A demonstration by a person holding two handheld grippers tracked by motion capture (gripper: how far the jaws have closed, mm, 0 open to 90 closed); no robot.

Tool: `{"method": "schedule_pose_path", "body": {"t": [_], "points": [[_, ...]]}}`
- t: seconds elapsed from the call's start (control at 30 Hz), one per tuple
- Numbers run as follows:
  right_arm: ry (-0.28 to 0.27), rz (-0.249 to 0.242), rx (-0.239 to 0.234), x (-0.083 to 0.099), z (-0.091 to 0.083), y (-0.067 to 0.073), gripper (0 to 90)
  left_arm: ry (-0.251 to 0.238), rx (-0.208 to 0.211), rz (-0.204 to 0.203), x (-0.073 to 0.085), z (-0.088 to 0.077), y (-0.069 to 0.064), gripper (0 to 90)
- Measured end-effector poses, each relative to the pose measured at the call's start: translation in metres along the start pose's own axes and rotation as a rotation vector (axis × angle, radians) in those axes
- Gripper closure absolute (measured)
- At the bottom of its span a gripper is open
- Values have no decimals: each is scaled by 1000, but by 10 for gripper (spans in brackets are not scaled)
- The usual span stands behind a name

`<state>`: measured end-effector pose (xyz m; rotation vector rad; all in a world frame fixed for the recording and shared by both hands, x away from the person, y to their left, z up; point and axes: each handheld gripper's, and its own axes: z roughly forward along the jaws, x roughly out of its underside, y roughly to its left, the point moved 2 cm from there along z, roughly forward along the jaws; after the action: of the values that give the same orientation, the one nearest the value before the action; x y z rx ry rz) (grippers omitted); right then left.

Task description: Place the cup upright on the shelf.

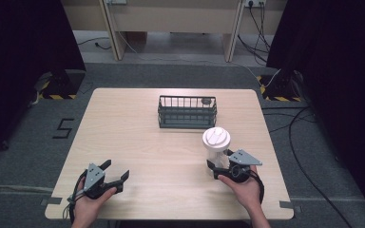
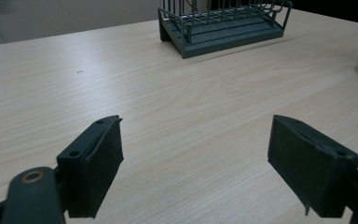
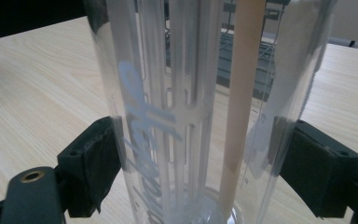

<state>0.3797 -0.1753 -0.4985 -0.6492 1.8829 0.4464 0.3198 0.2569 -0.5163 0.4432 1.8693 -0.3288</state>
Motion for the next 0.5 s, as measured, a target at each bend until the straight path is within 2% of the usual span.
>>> {"method": "schedule_pose_path", "body": {"t": [0.1,0.17,0.33,0.5], "points": [[3,-10,9,1,2,0,187,0,1,0,0,0,0,172],[-12,10,10,1,3,0,188,0,1,-1,0,0,0,172],[-52,20,20,-2,1,-2,189,1,3,0,0,0,0,172],[-68,28,24,-5,0,-2,190,1,2,0,0,0,0,171]]}}
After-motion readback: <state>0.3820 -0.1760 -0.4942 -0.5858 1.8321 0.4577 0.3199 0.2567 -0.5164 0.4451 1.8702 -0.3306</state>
